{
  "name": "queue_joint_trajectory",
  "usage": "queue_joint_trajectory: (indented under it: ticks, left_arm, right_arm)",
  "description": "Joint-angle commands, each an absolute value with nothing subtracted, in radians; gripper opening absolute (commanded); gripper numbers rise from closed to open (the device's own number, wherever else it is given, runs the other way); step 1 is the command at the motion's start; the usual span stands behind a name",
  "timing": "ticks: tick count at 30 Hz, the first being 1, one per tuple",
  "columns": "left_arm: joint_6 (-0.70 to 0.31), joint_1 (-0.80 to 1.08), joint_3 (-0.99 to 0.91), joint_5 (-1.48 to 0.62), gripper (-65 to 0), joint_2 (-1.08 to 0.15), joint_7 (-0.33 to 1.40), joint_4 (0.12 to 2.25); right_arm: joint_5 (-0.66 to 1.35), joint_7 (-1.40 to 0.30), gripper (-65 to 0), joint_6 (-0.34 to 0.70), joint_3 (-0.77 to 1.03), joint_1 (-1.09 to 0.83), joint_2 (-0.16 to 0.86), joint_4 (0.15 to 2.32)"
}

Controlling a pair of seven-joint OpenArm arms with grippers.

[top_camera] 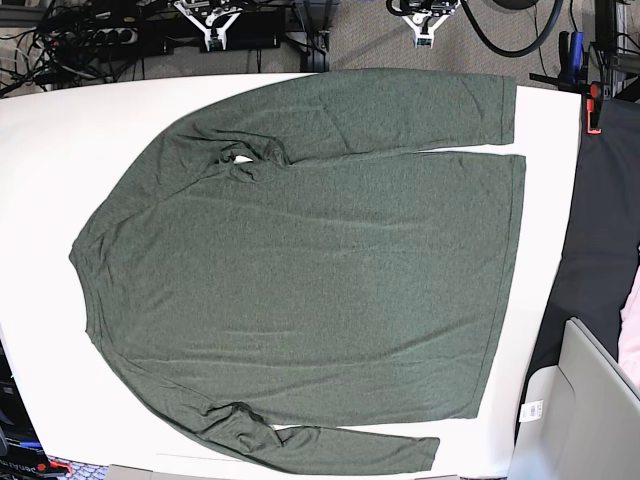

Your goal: Fold the T-shirt properly

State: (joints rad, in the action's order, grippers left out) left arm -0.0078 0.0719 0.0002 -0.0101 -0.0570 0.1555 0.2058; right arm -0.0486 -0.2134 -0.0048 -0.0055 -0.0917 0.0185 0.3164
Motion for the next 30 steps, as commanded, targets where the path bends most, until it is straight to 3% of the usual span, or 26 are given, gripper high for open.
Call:
queue_joint_trajectory:
  ticks: [1, 30]
  left_arm:
    - [-0.008, 0.073, -0.001, -0.008, -64.8, -0.059, 0.154, 0.209]
    - [-0.008, 0.081, -0.002, -0.008, -64.8, -0.056, 0.153, 0.209]
  right_arm:
    - [-0.047, -0.213, -65.0, -0.008, -0.008, -0.097, 0.019, 0.321]
    - [-0.048, -0.211, -65.0, -0.008, -0.012, -0.104, 0.039, 0.321]
